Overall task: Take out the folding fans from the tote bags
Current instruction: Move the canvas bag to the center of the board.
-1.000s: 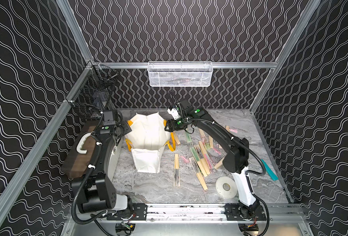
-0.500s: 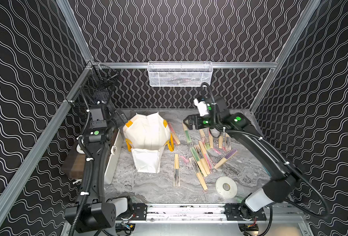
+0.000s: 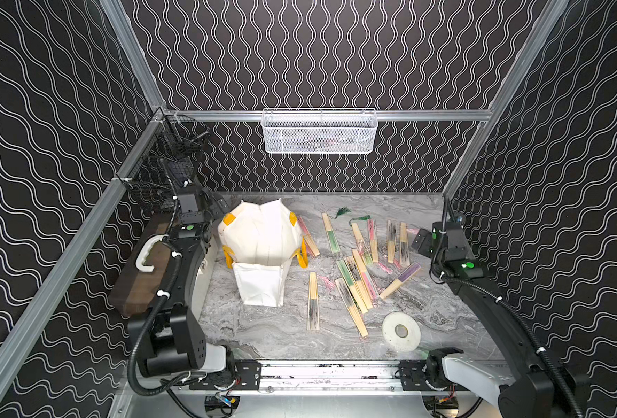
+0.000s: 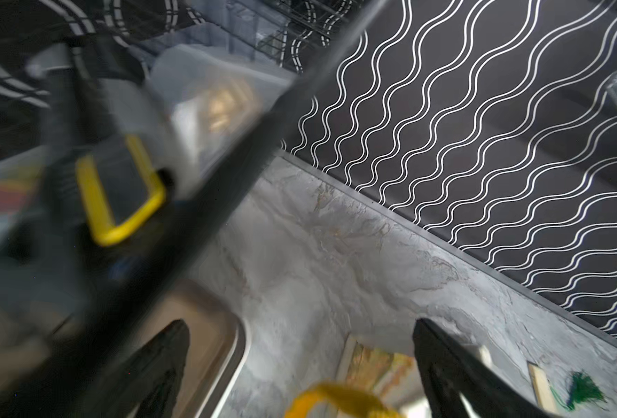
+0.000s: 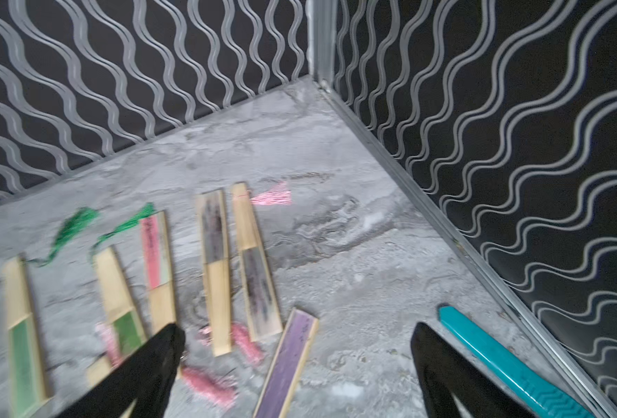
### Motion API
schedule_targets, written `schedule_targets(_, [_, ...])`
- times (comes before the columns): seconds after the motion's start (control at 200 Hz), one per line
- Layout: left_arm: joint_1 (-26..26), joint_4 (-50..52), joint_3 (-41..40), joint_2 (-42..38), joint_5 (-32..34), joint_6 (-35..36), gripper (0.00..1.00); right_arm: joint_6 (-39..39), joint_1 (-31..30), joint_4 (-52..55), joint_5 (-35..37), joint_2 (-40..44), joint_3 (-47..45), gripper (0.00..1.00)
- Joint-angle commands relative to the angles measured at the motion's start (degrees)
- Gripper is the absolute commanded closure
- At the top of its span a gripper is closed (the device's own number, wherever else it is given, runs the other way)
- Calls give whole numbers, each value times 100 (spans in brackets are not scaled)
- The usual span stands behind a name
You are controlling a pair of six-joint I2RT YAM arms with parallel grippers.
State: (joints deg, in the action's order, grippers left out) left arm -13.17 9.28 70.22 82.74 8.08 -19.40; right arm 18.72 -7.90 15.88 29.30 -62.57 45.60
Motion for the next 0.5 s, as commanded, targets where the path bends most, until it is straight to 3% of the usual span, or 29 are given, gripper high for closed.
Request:
schedule_targets(0.0, [-2,-823,54,305,-238,318,1,-534,140,-2044,270,-240,-742,0])
schedule_targets(0.18, [-1,-1424,-148,781,-463,720,1,-1088,253,-4140,26,-1124,-1799,0])
schedule_targets(0.37, [-3,-1853,-545,976,-390,870,1,-1426,455,-6776,-689,-1990,-2778,0])
schedule_targets(0.496, [-10,-2040,-637,1007,-388,868,1,-1325,623,-7112,-1349,-2306,-2795,0])
